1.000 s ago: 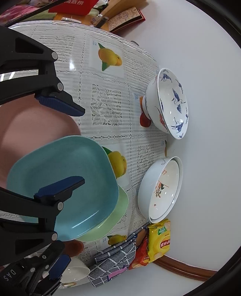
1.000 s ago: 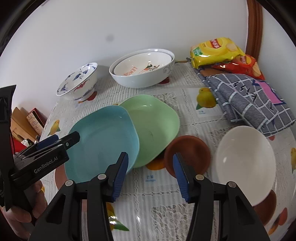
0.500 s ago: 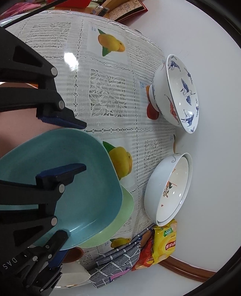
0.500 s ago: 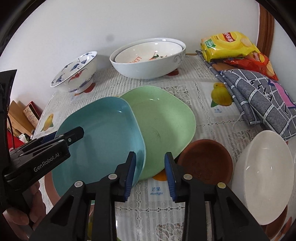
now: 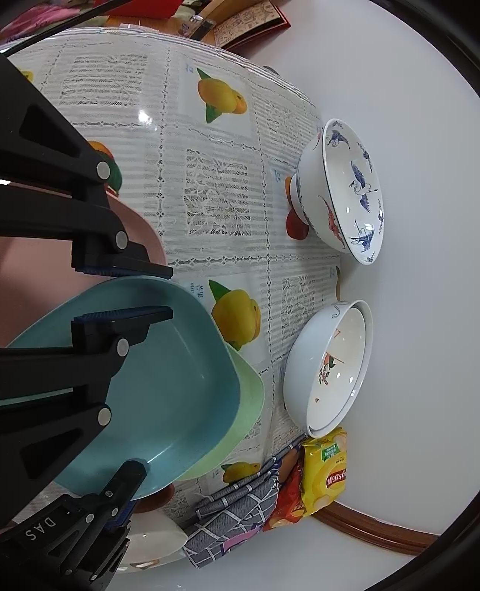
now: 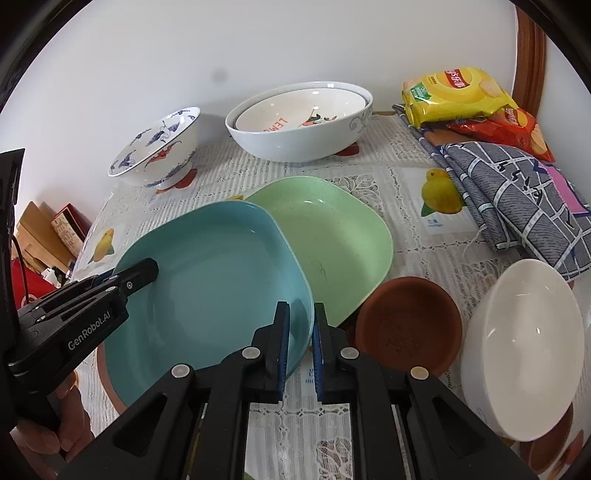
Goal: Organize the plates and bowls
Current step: 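Close the left gripper on the light-blue plate rim while the right gripper also grips it, then lift the light-blue plate with both grippers and carry it over the pink plate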
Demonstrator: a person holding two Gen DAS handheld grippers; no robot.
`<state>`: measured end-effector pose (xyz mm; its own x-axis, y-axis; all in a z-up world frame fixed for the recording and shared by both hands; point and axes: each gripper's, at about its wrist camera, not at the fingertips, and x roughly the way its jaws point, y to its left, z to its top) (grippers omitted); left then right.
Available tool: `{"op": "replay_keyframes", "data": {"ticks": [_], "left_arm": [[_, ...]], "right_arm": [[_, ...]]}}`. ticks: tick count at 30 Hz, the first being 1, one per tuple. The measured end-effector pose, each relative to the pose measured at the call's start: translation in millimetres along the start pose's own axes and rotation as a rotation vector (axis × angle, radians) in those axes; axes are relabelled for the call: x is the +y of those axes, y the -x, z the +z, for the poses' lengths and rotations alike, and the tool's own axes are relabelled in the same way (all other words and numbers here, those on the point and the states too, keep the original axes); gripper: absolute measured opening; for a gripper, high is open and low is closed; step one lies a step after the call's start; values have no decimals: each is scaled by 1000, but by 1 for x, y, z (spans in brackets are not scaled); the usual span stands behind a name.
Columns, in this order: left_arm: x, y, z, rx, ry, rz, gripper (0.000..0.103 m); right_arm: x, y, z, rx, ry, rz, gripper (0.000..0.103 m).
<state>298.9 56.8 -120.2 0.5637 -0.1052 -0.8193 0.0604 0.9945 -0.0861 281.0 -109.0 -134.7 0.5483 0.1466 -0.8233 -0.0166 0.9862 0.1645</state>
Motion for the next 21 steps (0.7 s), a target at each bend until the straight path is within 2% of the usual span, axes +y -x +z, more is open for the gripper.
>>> {"op": "replay_keyframes", "data": {"ticks": [14,21], "left_arm": [[-18,51,-19,-37,-7,-54,14],[-20,68,-28,-42,-26,-105,13]], "right_arm": [[-11,61,-18,-55,-48,-16,9],[-12,84,-33,-76,-88,-41,9]]}}
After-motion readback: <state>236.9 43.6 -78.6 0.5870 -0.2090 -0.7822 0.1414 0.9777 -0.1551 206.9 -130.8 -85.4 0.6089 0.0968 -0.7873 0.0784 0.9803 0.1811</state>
